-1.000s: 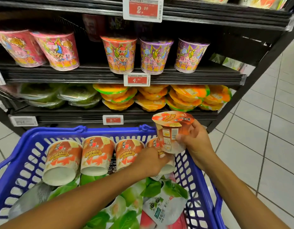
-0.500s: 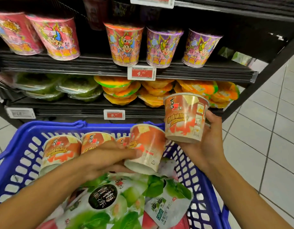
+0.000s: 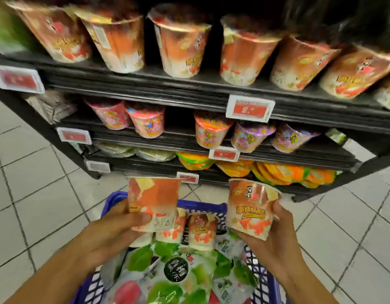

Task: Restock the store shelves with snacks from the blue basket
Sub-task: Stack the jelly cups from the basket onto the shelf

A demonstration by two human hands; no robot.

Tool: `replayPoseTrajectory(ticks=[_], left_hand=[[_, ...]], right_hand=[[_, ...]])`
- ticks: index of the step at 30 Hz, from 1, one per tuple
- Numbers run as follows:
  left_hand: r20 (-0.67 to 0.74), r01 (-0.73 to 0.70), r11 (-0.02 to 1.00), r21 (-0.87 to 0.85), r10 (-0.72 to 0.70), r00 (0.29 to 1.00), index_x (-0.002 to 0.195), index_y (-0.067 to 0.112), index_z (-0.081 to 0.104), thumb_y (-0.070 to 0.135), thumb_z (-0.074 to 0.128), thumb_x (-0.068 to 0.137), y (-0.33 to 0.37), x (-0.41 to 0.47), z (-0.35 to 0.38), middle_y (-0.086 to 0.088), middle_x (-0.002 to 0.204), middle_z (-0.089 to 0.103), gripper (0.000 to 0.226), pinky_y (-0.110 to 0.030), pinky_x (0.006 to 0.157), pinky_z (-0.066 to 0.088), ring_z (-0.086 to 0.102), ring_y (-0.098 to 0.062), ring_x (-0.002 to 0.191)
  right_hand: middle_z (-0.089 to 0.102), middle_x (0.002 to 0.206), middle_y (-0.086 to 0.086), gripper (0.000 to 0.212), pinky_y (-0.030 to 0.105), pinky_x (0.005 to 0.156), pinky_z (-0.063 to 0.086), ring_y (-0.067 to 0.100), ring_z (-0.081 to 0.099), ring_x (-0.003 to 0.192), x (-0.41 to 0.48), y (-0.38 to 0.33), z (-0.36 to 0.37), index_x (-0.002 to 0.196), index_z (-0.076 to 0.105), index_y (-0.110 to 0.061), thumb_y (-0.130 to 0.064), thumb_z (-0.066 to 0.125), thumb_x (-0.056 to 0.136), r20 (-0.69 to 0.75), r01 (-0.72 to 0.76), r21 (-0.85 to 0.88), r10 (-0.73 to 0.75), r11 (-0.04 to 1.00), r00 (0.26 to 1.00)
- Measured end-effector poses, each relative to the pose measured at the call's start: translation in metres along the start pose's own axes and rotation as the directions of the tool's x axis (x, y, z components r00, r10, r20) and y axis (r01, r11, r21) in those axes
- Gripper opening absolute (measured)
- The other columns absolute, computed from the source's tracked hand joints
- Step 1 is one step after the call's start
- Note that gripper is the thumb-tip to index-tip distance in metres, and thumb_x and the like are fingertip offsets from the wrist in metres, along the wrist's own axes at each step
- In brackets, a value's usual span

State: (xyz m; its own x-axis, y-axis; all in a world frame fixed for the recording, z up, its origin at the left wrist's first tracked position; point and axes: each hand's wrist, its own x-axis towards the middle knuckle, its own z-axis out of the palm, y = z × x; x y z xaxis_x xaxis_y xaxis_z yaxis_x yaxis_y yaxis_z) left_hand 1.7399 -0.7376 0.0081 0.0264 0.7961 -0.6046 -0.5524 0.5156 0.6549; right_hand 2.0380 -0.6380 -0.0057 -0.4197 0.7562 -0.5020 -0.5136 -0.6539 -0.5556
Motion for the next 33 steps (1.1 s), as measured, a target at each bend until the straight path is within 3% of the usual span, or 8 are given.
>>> replayPoseTrajectory(ticks=[3, 6, 10, 14, 17, 21, 27, 33], left_hand=[[-0.020, -0.024, 1.000, -0.002, 0.024, 0.999, 0.122, -0.003, 0.057, -0.010, 0.070, 0.073, 0.038, -0.046, 0.026, -0.025, 0.114, 0.069, 0.052, -0.034, 0.071, 0.060, 0.071, -0.035, 0.100], [-0.067, -0.094, 0.995, 0.041, 0.097, 0.993, 0.131, 0.006, 0.049, -0.005, 0.083, 0.065, 0.085, -0.094, 0.058, -0.019, 0.118, 0.069, 0.074, -0.028, 0.072, 0.059, 0.070, -0.029, 0.103], [-0.127, -0.128, 0.986, 0.107, 0.141, 0.982, 0.133, 0.011, 0.048, 0.020, 0.099, 0.039, 0.160, -0.174, 0.117, -0.014, 0.124, 0.068, 0.107, -0.032, 0.082, 0.055, 0.067, -0.028, 0.111], [-0.164, -0.198, 0.970, 0.142, 0.220, 0.962, 0.135, 0.014, 0.046, 0.020, 0.095, 0.044, 0.244, -0.254, 0.168, -0.010, 0.123, 0.069, 0.104, -0.033, 0.087, 0.052, 0.066, -0.028, 0.113], [-0.159, -0.279, 0.938, 0.207, 0.314, 0.936, 0.138, 0.015, 0.044, 0.012, 0.080, 0.061, 0.307, -0.309, 0.195, -0.010, 0.125, 0.067, 0.085, -0.037, 0.093, 0.051, 0.064, -0.028, 0.116], [-0.126, -0.372, 0.881, 0.292, 0.421, 0.898, 0.134, 0.015, 0.049, 0.016, 0.087, 0.055, 0.387, -0.376, 0.222, -0.011, 0.123, 0.068, 0.087, -0.043, 0.101, 0.048, 0.064, -0.029, 0.114], [-0.001, -0.582, 0.716, 0.387, 0.631, 0.776, 0.122, 0.023, 0.056, 0.027, 0.087, 0.054, 0.493, -0.455, 0.245, -0.002, 0.111, 0.074, 0.075, -0.034, 0.088, 0.052, 0.070, -0.022, 0.104], [0.102, -0.756, 0.516, 0.404, 0.795, 0.598, 0.123, 0.022, 0.057, 0.044, 0.086, 0.049, 0.589, -0.512, 0.284, 0.001, 0.109, 0.074, 0.083, -0.027, 0.081, 0.053, 0.070, -0.018, 0.103]], right_hand=[[0.058, 0.134, 0.023, 0.080, 0.052, 0.087, 0.054, 0.040, 0.063, 0.114, -0.038, -0.031, 0.040, 0.129, 0.063, -0.008, -0.049, 0.081, 0.063, -0.053, -0.072, 0.040, 0.074, 0.997, 0.996], [0.060, 0.132, 0.022, 0.075, 0.053, 0.091, 0.054, 0.039, 0.065, 0.112, -0.076, -0.071, 0.094, 0.121, 0.069, -0.010, -0.054, 0.082, 0.062, -0.030, -0.090, 0.051, 0.091, 0.995, 0.995], [0.066, 0.127, 0.019, 0.106, 0.051, 0.082, 0.059, 0.035, 0.067, 0.111, -0.133, -0.125, 0.178, 0.133, 0.059, -0.013, -0.059, 0.092, 0.043, -0.082, -0.085, -0.037, 0.082, 0.996, 0.993], [0.067, 0.126, 0.013, 0.066, 0.040, 0.077, 0.061, 0.027, 0.070, 0.105, -0.192, -0.178, 0.266, 0.109, 0.077, -0.018, -0.048, 0.091, 0.052, 0.040, -0.057, -0.110, 0.062, 0.992, 0.997], [0.070, 0.123, 0.006, 0.070, 0.039, 0.088, 0.058, 0.023, 0.068, 0.110, -0.229, -0.220, 0.333, 0.111, 0.076, -0.023, -0.052, 0.093, 0.050, 0.175, 0.053, -0.206, -0.016, 0.977, 0.984], [0.071, 0.120, 0.002, 0.031, 0.040, 0.081, 0.059, 0.023, 0.068, 0.110, -0.272, -0.271, 0.420, 0.111, 0.074, -0.029, -0.045, 0.062, 0.087, 0.227, 0.189, -0.264, -0.130, 0.946, 0.965], [0.071, 0.118, 0.011, 0.087, 0.045, 0.087, 0.058, 0.029, 0.069, 0.106, -0.322, -0.325, 0.532, 0.127, 0.059, -0.012, -0.044, 0.092, 0.054, 0.334, 0.356, -0.264, -0.261, 0.896, 0.906], [0.076, 0.095, 0.000, 0.029, 0.028, 0.074, 0.060, 0.015, 0.074, 0.088, -0.357, -0.381, 0.635, 0.088, 0.080, -0.023, -0.015, 0.078, 0.061, 0.532, 0.647, -0.197, -0.474, 0.736, 0.701]])
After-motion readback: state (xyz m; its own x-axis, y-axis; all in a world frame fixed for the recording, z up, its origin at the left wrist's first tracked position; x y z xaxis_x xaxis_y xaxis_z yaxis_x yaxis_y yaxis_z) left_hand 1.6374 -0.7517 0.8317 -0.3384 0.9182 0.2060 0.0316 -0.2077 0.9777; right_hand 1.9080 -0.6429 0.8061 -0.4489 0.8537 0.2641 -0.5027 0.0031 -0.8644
